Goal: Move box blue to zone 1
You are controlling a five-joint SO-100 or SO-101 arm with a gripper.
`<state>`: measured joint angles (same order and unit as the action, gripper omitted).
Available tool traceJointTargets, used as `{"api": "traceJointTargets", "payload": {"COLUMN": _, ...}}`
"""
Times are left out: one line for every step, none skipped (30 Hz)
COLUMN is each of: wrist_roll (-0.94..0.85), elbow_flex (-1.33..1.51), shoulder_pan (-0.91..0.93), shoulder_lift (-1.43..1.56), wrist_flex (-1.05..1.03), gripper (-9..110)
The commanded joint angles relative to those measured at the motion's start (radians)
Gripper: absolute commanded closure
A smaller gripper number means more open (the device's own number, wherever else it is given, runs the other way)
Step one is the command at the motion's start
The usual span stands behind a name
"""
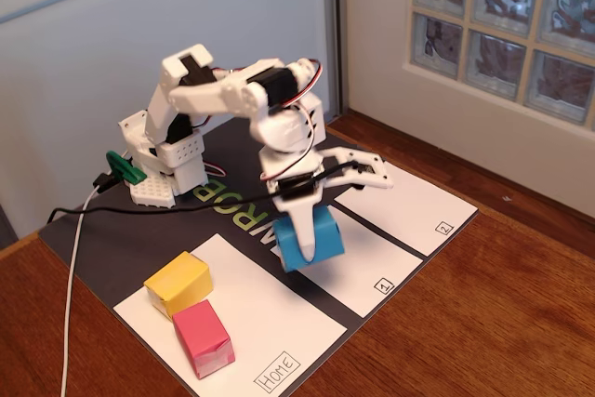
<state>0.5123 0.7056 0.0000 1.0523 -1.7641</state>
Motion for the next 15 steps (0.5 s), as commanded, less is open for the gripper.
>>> {"api": "traceJointTargets", "payload": {"wrist_roll": 0.081, "elbow_flex": 0.109, "shoulder_pan": -0.106, "shoulder_lift": 0.126, "wrist_flex": -0.169, "gripper": 102}}
{"api": "traceJointTargets", "payload": {"wrist_roll": 0.098, "elbow_flex": 0.126, "shoulder_pan": -0.126, "shoulder_lift": 0.130, "wrist_flex": -0.169, "gripper": 102}}
{"api": "traceJointTargets", "payload": {"wrist_roll": 0.109, "elbow_flex": 0.135, "shoulder_pan": -0.144, "shoulder_lift": 0.133, "wrist_flex": -0.167, "gripper": 102}}
{"api": "traceJointTargets", "payload": {"wrist_roll": 0.118, "elbow_flex": 0.143, "shoulder_pan": -0.163, "shoulder_lift": 0.137, "wrist_flex": -0.167, "gripper": 102}}
{"api": "traceJointTargets", "payload": {"wrist_roll": 0.126, "elbow_flex": 0.147, "shoulder_pan": -0.179, "shoulder_lift": 0.138, "wrist_flex": -0.166, "gripper": 102}}
{"api": "traceJointTargets", "payload": {"wrist_roll": 0.130, "elbow_flex": 0.153, "shoulder_pan": -0.195, "shoulder_lift": 0.141, "wrist_flex": -0.163, "gripper": 102}}
{"api": "traceJointTargets", "payload": {"wrist_roll": 0.137, "elbow_flex": 0.156, "shoulder_pan": -0.209, "shoulder_lift": 0.143, "wrist_flex": -0.161, "gripper": 102}}
{"api": "traceJointTargets", "payload": {"wrist_roll": 0.141, "elbow_flex": 0.160, "shoulder_pan": -0.219, "shoulder_lift": 0.144, "wrist_flex": -0.160, "gripper": 102}}
{"api": "traceJointTargets", "payload": {"wrist_roll": 0.143, "elbow_flex": 0.164, "shoulder_pan": -0.229, "shoulder_lift": 0.149, "wrist_flex": -0.156, "gripper": 102}}
{"api": "traceJointTargets", "payload": {"wrist_roll": 0.144, "elbow_flex": 0.172, "shoulder_pan": -0.233, "shoulder_lift": 0.153, "wrist_flex": -0.149, "gripper": 102}}
{"api": "traceJointTargets", "payload": {"wrist_roll": 0.144, "elbow_flex": 0.190, "shoulder_pan": -0.235, "shoulder_lift": 0.164, "wrist_flex": -0.133, "gripper": 102}}
{"api": "traceJointTargets", "payload": {"wrist_roll": 0.146, "elbow_flex": 0.212, "shoulder_pan": -0.235, "shoulder_lift": 0.178, "wrist_flex": -0.118, "gripper": 102}}
{"api": "traceJointTargets", "payload": {"wrist_roll": 0.146, "elbow_flex": 0.247, "shoulder_pan": -0.232, "shoulder_lift": 0.199, "wrist_flex": -0.095, "gripper": 102}}
{"api": "traceJointTargets", "payload": {"wrist_roll": 0.144, "elbow_flex": 0.291, "shoulder_pan": -0.227, "shoulder_lift": 0.225, "wrist_flex": -0.066, "gripper": 102}}
{"api": "traceJointTargets", "payload": {"wrist_roll": 0.143, "elbow_flex": 0.339, "shoulder_pan": -0.221, "shoulder_lift": 0.250, "wrist_flex": -0.038, "gripper": 102}}
